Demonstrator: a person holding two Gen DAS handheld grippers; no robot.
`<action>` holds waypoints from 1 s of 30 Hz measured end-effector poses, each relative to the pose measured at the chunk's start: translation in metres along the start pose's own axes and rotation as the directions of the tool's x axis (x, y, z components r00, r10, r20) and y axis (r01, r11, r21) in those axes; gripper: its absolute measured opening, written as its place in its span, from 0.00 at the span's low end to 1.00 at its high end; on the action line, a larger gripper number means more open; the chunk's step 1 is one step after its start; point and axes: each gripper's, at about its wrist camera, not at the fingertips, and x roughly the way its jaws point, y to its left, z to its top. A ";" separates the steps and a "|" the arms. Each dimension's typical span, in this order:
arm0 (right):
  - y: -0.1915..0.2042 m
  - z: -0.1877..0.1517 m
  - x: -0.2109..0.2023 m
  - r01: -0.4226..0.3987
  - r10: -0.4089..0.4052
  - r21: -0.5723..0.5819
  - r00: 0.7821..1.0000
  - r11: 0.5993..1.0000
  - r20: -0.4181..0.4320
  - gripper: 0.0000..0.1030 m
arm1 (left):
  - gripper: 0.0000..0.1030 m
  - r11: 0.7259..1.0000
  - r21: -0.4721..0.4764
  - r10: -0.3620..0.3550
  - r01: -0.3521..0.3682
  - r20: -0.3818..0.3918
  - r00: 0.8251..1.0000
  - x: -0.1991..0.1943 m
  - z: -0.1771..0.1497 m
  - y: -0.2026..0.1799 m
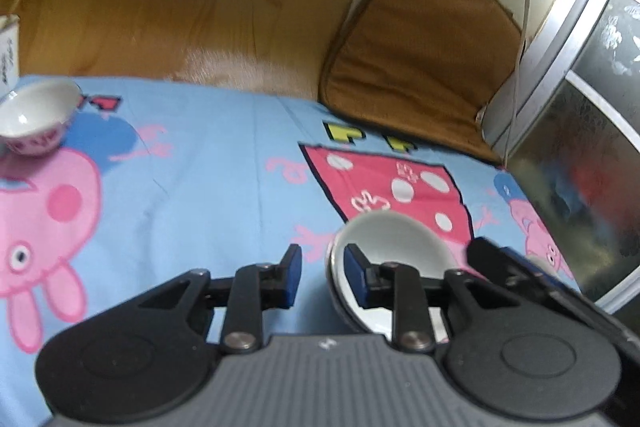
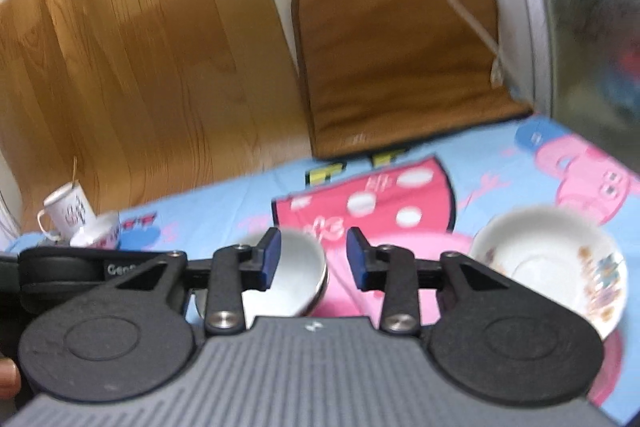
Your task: Organize plates and bowls
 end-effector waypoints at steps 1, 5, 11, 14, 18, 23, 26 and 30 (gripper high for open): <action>0.001 0.001 -0.004 -0.003 0.003 0.002 1.000 1.000 0.021 0.38 | 0.25 1.000 0.005 0.005 -0.005 0.012 1.000 -0.004 0.000 0.001; 0.015 -0.001 -0.013 -0.024 0.026 -0.022 0.997 0.999 0.068 0.38 | 0.27 0.999 0.029 0.040 -0.042 0.050 0.998 -0.017 -0.003 0.008; 0.048 -0.008 -0.009 -0.088 0.092 -0.082 0.995 0.993 0.047 0.38 | 0.34 0.993 0.029 0.112 -0.115 0.097 0.989 -0.037 -0.009 0.042; 0.067 -0.013 -0.004 -0.119 0.123 -0.103 0.992 0.987 0.028 0.38 | 0.34 0.984 0.021 0.172 -0.176 0.134 0.976 -0.050 -0.013 0.068; 0.095 -0.023 0.009 -0.167 0.167 -0.128 0.986 0.978 -0.017 0.38 | 0.34 0.960 -0.002 0.276 -0.281 0.187 0.943 -0.070 -0.020 0.107; 0.136 -0.039 0.021 -0.238 0.227 -0.185 0.971 0.953 -0.081 0.38 | 0.34 0.922 -0.041 0.384 -0.385 0.220 0.897 -0.086 -0.023 0.152; 0.156 -0.043 0.029 -0.259 0.244 -0.210 0.965 0.943 -0.092 0.38 | 0.35 0.902 -0.058 0.428 -0.427 0.234 0.873 -0.091 -0.021 0.172; 0.171 -0.047 0.043 -0.247 0.234 -0.221 0.969 0.943 -0.084 0.38 | 0.36 0.882 -0.034 0.462 -0.469 0.244 0.852 -0.089 -0.015 0.186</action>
